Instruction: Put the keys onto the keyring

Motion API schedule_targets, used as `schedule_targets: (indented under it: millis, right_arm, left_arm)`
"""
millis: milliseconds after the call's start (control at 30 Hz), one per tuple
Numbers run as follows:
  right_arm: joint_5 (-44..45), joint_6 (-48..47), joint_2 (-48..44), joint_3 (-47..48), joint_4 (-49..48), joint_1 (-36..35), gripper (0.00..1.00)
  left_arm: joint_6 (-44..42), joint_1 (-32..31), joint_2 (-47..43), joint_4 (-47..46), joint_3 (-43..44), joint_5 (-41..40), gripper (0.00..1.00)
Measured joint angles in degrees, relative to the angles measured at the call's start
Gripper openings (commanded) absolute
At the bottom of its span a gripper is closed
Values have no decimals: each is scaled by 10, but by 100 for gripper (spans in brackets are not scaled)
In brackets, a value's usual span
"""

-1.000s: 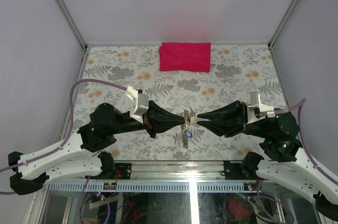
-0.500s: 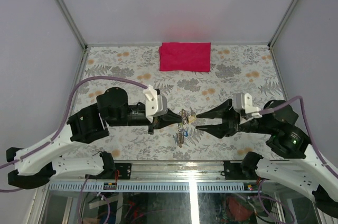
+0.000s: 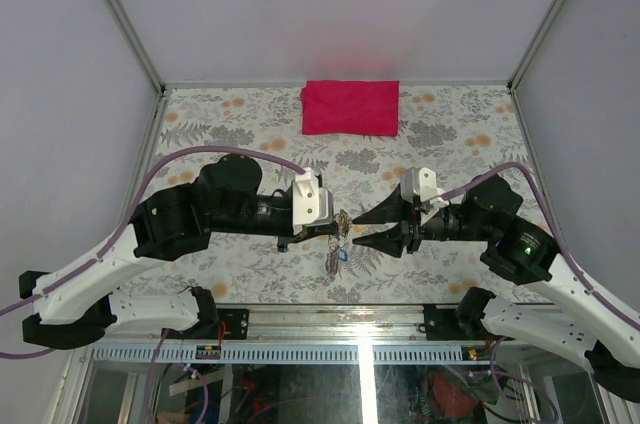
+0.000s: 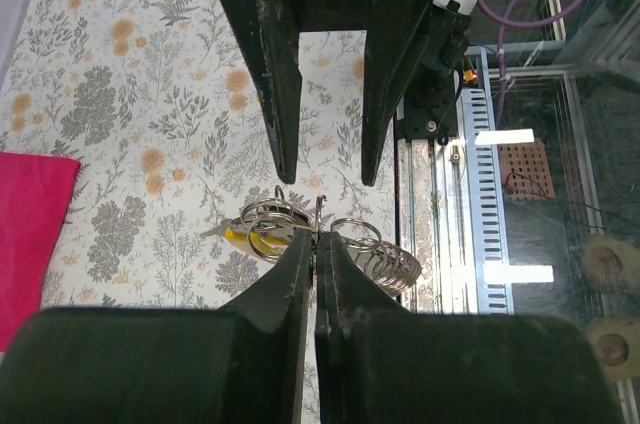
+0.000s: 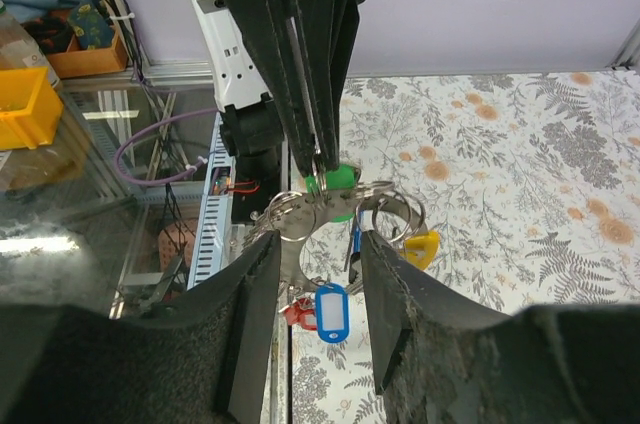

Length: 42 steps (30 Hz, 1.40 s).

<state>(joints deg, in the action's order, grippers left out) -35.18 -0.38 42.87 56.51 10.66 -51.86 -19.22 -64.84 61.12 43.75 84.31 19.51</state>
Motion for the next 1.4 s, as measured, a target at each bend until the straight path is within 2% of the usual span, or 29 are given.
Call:
schedule_targets:
  millis: [433,700,1400]
  right_arm:
    - [-19,16,30,0,-45,0,36]
    - [-31,21,42,0,-61,0,27]
    - [-49,21,66,0,-63,0,22]
  left_arm:
    - [-17,-4,22,48,30,-6,0]
    - [-23,-6,28,61,32,-10,0]
    - [-23,-7,29,70,38,-20,0]
